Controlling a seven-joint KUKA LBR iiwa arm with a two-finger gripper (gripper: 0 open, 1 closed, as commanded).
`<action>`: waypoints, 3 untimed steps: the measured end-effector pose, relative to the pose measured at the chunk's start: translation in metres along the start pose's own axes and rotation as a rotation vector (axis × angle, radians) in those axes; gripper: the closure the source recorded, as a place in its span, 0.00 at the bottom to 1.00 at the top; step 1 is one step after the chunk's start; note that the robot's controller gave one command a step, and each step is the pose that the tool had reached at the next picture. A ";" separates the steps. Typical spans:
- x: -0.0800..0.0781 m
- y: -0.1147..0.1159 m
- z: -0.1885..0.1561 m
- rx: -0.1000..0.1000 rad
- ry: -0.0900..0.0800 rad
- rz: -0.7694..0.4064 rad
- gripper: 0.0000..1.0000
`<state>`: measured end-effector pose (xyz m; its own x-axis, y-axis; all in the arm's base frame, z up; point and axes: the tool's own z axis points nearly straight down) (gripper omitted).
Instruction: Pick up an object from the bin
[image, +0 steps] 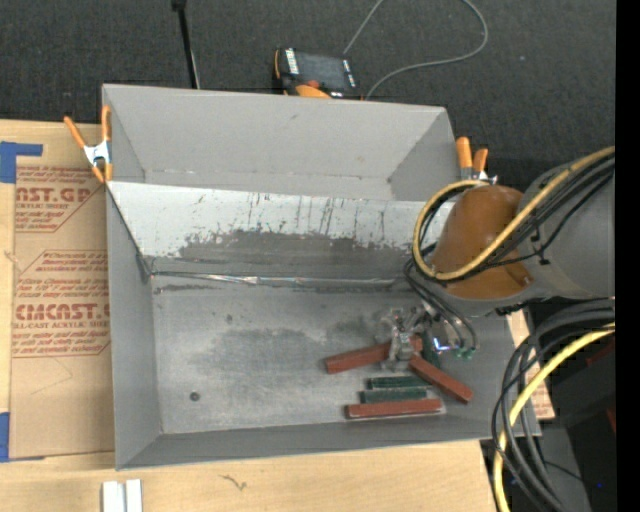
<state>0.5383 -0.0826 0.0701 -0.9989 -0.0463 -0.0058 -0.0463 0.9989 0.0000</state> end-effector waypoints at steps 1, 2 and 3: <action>-0.005 0.004 -0.127 0.002 -0.005 -0.096 1.00; -0.003 0.004 -0.123 0.000 0.003 -0.095 0.00; -0.030 0.031 0.005 -0.003 0.010 -0.052 0.00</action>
Offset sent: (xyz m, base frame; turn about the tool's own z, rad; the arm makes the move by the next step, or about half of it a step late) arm 0.0016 0.0036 0.1228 -0.0951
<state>0.5671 -0.0498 0.0649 -0.9952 -0.0977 0.0038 -0.0977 0.9952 0.0031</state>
